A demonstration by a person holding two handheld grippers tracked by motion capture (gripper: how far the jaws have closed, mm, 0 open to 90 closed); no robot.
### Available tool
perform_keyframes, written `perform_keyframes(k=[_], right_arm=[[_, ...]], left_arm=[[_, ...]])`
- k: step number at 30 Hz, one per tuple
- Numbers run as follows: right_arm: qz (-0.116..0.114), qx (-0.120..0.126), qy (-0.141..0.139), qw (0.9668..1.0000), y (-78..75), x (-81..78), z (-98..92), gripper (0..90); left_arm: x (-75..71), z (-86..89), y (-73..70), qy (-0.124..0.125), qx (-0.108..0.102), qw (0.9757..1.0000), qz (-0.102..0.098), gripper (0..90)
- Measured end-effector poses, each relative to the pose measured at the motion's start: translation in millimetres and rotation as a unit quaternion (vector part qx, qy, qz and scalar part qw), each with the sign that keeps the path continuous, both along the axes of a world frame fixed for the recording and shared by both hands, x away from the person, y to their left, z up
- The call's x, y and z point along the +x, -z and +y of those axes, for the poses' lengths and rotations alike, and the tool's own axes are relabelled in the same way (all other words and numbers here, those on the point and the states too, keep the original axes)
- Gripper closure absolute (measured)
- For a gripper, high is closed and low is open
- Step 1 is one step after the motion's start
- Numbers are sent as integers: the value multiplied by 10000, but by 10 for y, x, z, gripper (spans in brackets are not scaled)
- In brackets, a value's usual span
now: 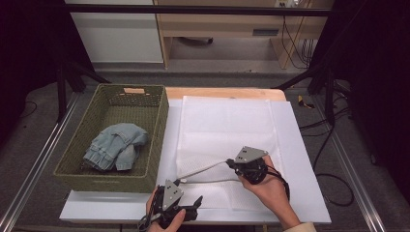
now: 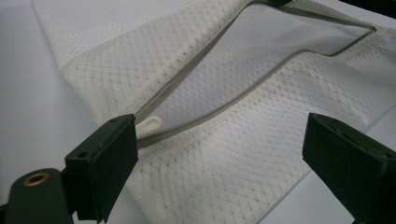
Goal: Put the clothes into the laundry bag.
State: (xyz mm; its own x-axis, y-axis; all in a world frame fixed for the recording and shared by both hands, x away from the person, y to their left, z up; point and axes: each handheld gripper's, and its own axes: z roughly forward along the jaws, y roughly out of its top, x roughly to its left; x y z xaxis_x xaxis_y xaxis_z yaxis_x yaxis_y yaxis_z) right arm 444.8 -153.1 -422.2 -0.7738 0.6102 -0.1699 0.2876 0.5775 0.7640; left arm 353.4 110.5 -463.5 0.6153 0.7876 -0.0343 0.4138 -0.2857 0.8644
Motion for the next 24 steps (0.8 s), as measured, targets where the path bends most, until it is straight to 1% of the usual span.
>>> perform_keyframes(k=[3, 4, 7, 8, 9, 11, 13, 15, 18, 21, 24], right_arm=[[-42, 65, 82, 9999, -5, -2, -11, 894], [-73, 90, 112, 9999, -10, -5, -14, 894], [-212, 198, 185, 9994, -35, -18, -23, 894], [-276, 245, 220, 9991, -48, -26, -25, 894], [-347, 278, 231, 9987, -61, -31, -32, 894], [-416, 371, 253, 9981, -83, -45, -39, 894], [-441, 456, 275, 9976, -93, -59, -51, 894], [-455, 552, 250, 9971, -86, -68, -59, 894], [-459, 527, 227, 9973, -70, -66, -53, 894], [-428, 598, 234, 9970, -63, -64, -57, 894], [-392, 606, 226, 9971, -51, -79, -52, 894]], left_arm=[[-4, -16, -20, 54, 5, 10000, 41, 102], [-6, -21, -28, 78, 2, 10000, 42, 100], [-16, -27, -64, 152, 82, 9998, 29, 94], [-19, -34, -74, 141, 9, 9999, 39, 94], [-17, -36, -92, 162, -11, 9999, 38, 94], [-13, -35, -123, 177, -9, 9998, 30, 92], [-4, -38, -162, 174, -85, 9998, 10, 92], [20, -41, -211, 154, -98, 9998, -13, 92], [70, -59, -292, 192, -55, 9998, -21, 92], [134, -55, -412, 178, -25, 9998, -38, 92], [201, -50, -526, 203, 13, 9998, 30, 92]])
